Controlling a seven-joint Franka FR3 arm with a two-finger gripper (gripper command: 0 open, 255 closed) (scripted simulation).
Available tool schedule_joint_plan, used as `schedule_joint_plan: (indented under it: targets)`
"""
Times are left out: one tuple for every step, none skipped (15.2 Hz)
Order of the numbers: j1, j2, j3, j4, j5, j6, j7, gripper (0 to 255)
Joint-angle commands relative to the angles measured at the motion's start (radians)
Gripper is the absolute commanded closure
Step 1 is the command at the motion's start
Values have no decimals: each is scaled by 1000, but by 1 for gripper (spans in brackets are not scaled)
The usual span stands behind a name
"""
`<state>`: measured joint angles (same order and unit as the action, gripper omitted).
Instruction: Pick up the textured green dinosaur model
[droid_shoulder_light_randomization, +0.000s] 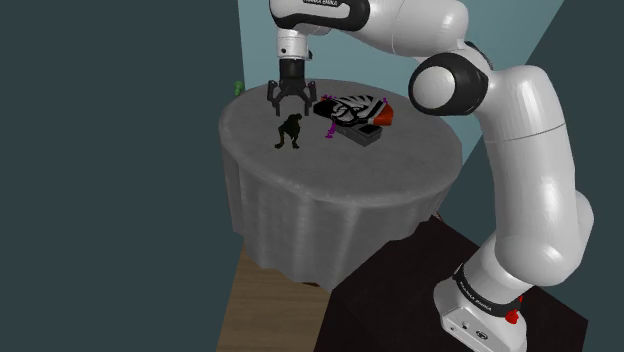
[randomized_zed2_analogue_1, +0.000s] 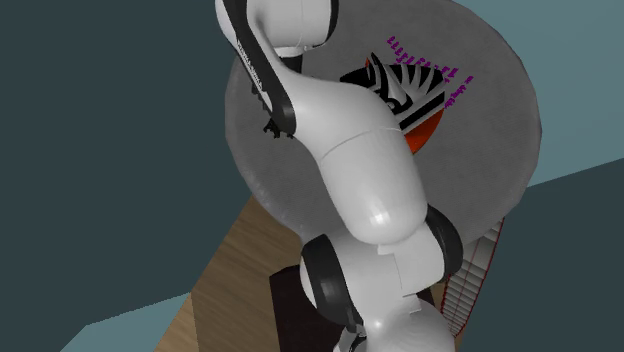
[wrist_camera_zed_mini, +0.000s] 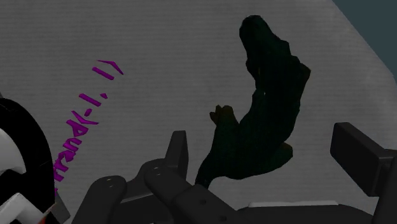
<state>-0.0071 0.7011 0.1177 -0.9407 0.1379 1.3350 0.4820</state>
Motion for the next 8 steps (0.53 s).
schedule_joint_plan:
  targets:
    - [2,20,0,8,2,8,6,0]
    - [2,16,-1,-12,2,24,3,0]
    - [1,13,-1,-31,2,40,0,0]
    - [1,10,-2,-50,2,55,-2,0]
    - [1,7,-2,-67,2,70,-5,0]
    - [0,5,-3,-84,1,84,-7,0]
    - [0,5,-3,-93,1,93,-9,0]
    - [0,4,-3,-93,1,93,-9,0]
